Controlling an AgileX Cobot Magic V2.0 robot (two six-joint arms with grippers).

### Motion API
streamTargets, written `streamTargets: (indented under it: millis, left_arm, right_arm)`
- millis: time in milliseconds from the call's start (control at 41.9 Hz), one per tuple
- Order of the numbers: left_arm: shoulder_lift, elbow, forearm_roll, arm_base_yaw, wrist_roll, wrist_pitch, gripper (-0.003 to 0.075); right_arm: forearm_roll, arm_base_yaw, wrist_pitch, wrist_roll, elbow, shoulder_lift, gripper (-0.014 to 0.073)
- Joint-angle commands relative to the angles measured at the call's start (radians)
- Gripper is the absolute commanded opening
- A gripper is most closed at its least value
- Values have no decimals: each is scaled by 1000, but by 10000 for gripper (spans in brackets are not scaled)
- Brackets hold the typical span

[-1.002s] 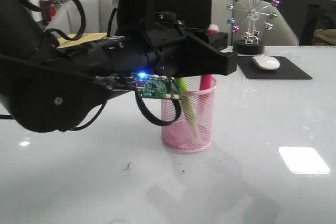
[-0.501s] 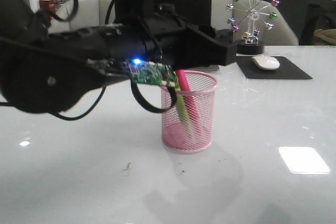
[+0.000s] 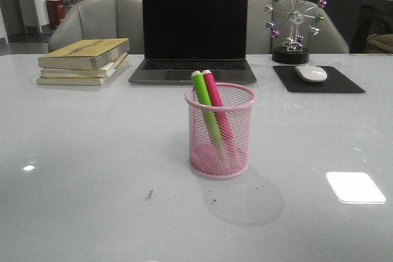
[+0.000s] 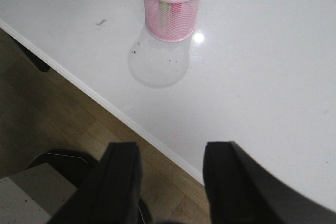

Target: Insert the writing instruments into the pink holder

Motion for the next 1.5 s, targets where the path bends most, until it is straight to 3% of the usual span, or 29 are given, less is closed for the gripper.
streamTargets:
  millis: [0, 334, 597, 740, 907, 1480]
  left_arm:
    - [-126, -37, -7, -5, 1, 88, 426]
    - [-347, -37, -7, -5, 1, 452, 426]
    - [-368, -37, -7, -5, 1, 588, 426]
    - [-360, -37, 0, -5, 1, 602, 380]
    - [-360, -31, 54, -5, 11, 598, 93]
    - [-360, -31, 82, -5, -28, 600, 93]
  right_arm:
    - [-11, -7, -60, 0, -27, -5, 402]
    - [-11, -7, -60, 0, -27, -5, 402]
    - [-11, -7, -60, 0, -27, -5, 402]
    - [-11, -7, -60, -1, -27, -5, 355]
    - [-11, -7, -61, -2, -27, -5, 46]
    - [-28, -7, -67, -1, -27, -5, 66]
